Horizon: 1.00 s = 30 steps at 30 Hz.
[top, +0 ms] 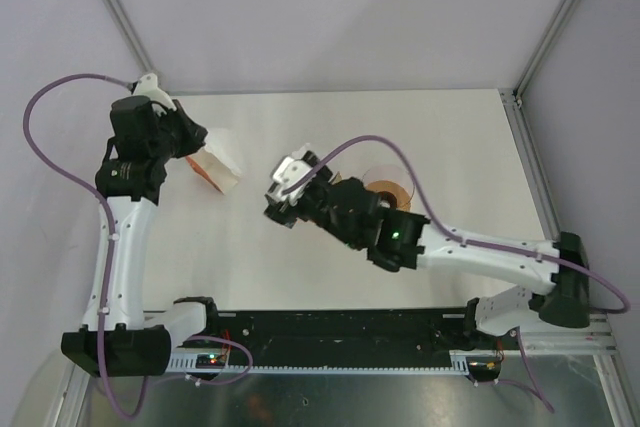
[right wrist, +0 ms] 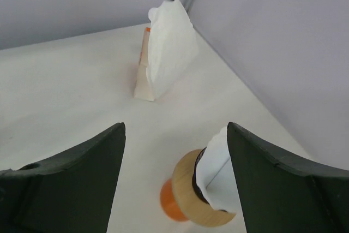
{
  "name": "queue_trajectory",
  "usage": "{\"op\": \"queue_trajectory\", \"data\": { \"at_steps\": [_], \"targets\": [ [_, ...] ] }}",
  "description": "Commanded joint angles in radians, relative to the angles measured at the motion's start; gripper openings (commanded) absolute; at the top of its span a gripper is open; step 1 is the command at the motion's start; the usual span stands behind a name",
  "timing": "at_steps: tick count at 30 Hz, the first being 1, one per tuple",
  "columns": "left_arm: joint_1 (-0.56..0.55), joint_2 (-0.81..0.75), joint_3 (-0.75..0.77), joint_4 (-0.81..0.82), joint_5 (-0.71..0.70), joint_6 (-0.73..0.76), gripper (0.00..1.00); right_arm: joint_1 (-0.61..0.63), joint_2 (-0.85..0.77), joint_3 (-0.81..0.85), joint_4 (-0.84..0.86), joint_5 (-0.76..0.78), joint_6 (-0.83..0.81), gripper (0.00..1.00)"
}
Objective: Place the coffee filter in the dripper
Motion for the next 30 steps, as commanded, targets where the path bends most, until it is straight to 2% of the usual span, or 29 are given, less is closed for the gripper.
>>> {"op": "queue_trajectory", "data": {
  "at_steps": [1, 13, 30],
  "targets": [
    [-0.001, -0.020, 0.071, -0.056, 0.103, -0.064, 0.00, 0.057, 0.086, 0.039, 0.271, 0.175, -0.230, 0.80],
    [-0.001, -0.014, 0.117, -0.096, 0.187, -0.097, 0.00, 0.050, 0.227, 0.039, 0.391, 0.097, -0.313, 0.75],
    [0.000, -0.003, 0.130, -0.103, 0.214, -0.109, 0.00, -0.039, 0.310, 0.050, 0.398, 0.000, -0.249, 0.66]
  ]
}}
